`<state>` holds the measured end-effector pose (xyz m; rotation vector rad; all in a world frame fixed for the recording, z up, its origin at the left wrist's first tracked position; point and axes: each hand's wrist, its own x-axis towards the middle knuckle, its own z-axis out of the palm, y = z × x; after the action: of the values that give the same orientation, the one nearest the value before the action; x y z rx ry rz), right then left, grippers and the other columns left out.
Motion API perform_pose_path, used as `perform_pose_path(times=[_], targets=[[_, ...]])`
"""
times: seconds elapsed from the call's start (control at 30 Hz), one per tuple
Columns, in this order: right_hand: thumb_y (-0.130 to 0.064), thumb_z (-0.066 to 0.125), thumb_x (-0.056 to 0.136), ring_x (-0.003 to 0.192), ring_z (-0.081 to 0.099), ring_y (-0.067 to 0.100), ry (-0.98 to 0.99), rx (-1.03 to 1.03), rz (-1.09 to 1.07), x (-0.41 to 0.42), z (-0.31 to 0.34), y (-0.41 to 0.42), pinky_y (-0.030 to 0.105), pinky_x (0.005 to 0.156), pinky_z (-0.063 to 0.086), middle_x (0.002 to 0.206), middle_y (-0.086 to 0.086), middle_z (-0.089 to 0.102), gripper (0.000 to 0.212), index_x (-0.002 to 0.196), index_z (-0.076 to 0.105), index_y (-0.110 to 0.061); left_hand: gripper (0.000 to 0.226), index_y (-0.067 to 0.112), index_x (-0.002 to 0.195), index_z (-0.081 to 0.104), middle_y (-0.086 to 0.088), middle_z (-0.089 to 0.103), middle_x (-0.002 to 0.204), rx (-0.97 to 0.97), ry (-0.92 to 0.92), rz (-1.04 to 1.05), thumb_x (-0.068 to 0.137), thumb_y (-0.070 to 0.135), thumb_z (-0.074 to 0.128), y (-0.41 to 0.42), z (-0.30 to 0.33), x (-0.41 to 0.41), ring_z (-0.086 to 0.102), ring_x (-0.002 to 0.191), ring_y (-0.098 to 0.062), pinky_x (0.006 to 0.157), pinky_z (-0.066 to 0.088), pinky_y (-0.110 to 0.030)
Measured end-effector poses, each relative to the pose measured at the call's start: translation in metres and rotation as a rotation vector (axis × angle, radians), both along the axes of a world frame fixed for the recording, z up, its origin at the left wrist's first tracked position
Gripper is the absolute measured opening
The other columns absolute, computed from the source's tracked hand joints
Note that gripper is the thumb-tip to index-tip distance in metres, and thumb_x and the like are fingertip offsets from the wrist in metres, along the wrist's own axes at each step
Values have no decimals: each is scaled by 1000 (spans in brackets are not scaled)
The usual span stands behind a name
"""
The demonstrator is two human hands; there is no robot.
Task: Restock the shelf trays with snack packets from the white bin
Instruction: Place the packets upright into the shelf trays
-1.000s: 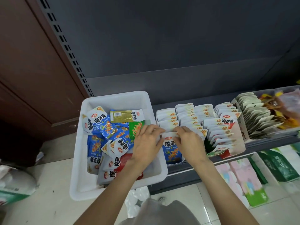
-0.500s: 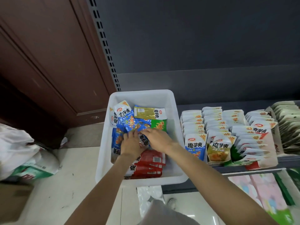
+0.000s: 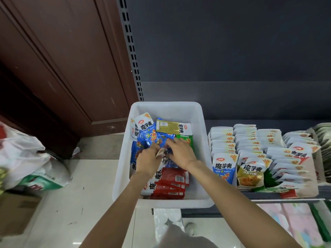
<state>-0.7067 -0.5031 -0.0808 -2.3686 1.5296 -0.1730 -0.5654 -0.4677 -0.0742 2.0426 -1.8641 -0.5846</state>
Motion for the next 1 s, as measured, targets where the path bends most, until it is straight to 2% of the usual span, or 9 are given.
perform_pose_path(times=[0.13,0.2,0.27,0.37,0.57,0.67,0.77,0.87,1.0], targets=[[-29,67,86,72,51,12,-512,229,-65,-18,31,5,29,64,38,78,-10,55,23,78,46,-26,7,18,89,61,0,70,87,-203,692,166,86,15,66,9,37,8,66,80,-16,65,51,-23],[-26,65,88,72,63,18,-797,366,-168,-23,49,16,32,64,46,76,-4,66,21,78,47,-22,16,17,100,59,0,70,93,-154,1014,189,87,9,64,12,63,8,67,82,-11,66,53,-20],[-17,63,90,70,68,13,-1073,433,-321,-30,64,29,25,58,50,72,-3,71,15,81,51,-15,25,20,109,57,1,70,98,-9,1120,155,87,13,63,13,79,6,67,88,-9,71,54,-21],[-13,59,91,57,62,7,-1320,473,-477,-47,81,50,19,50,44,65,-5,68,1,91,58,-12,28,26,105,61,2,70,99,167,1009,-5,80,17,70,18,83,-2,66,94,-12,79,54,-25],[-19,57,92,63,70,19,-1262,330,-603,-93,105,82,22,55,54,73,3,72,11,97,61,-10,32,35,82,62,20,67,72,18,726,-267,77,6,74,32,79,-54,63,69,-1,65,50,-15],[-20,58,91,59,69,20,-1178,121,-656,-118,115,98,22,55,55,75,6,71,13,97,65,-11,35,40,83,60,19,65,76,-49,663,-412,77,9,75,35,78,-85,61,68,2,64,48,-13],[-29,58,89,60,70,17,-1072,-21,-705,-138,112,109,27,59,56,74,3,71,18,93,65,-12,20,26,87,67,21,63,75,-65,630,-438,78,9,74,32,70,-115,62,71,2,65,48,-11],[-38,57,85,60,69,11,-938,-54,-707,-146,96,112,31,58,57,77,-6,72,23,94,65,-18,16,18,91,66,17,65,77,-126,451,-486,78,13,74,28,55,-130,61,70,6,68,52,-17],[-30,56,94,59,69,5,-765,-15,-647,-144,70,108,30,58,57,81,-11,69,17,100,63,-16,19,17,95,67,6,71,84,-171,311,-486,77,18,73,25,38,-129,64,74,-7,68,54,-31]])
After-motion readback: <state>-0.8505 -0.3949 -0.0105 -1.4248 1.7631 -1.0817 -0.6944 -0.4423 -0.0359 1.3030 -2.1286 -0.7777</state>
